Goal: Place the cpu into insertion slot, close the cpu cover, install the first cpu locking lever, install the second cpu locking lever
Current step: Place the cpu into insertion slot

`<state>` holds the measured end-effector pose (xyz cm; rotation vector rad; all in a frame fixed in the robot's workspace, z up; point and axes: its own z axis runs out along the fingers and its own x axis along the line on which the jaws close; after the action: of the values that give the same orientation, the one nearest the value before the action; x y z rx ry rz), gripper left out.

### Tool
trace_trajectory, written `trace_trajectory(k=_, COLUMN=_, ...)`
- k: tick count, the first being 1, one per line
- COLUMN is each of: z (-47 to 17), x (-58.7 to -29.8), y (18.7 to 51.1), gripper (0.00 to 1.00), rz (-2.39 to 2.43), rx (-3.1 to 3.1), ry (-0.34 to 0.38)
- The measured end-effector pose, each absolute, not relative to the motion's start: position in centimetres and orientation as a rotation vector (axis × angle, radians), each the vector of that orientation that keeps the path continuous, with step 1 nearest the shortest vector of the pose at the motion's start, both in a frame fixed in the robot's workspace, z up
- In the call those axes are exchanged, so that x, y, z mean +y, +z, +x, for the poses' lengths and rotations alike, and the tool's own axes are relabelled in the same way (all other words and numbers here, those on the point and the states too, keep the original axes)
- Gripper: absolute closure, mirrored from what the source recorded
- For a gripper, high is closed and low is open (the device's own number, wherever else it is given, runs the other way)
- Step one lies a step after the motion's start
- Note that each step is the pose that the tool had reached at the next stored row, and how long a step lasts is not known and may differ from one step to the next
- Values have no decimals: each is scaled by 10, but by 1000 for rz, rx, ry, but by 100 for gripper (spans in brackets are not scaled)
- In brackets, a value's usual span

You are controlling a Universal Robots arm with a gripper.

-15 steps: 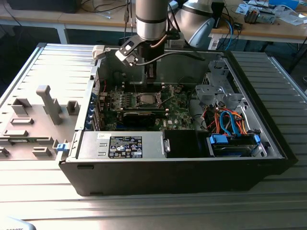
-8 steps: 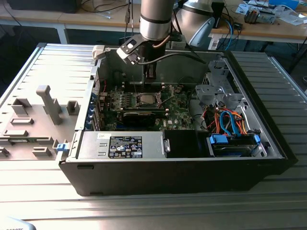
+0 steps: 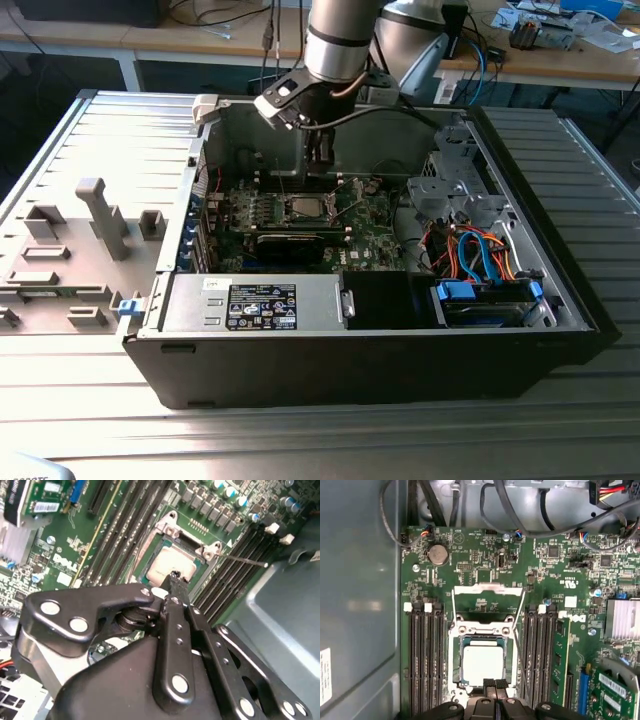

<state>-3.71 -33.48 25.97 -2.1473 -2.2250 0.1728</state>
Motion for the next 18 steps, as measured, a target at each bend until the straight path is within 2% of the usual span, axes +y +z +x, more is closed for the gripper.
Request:
trace_trajectory(k=13, z=-35, x=-335, y=272, gripper=89, rz=-2147, rx=-2225, ry=173)
trace_trajectory(k=18, z=-35, x=-335, y=271, gripper=89, rz=-2185, rx=-2261, ry=101)
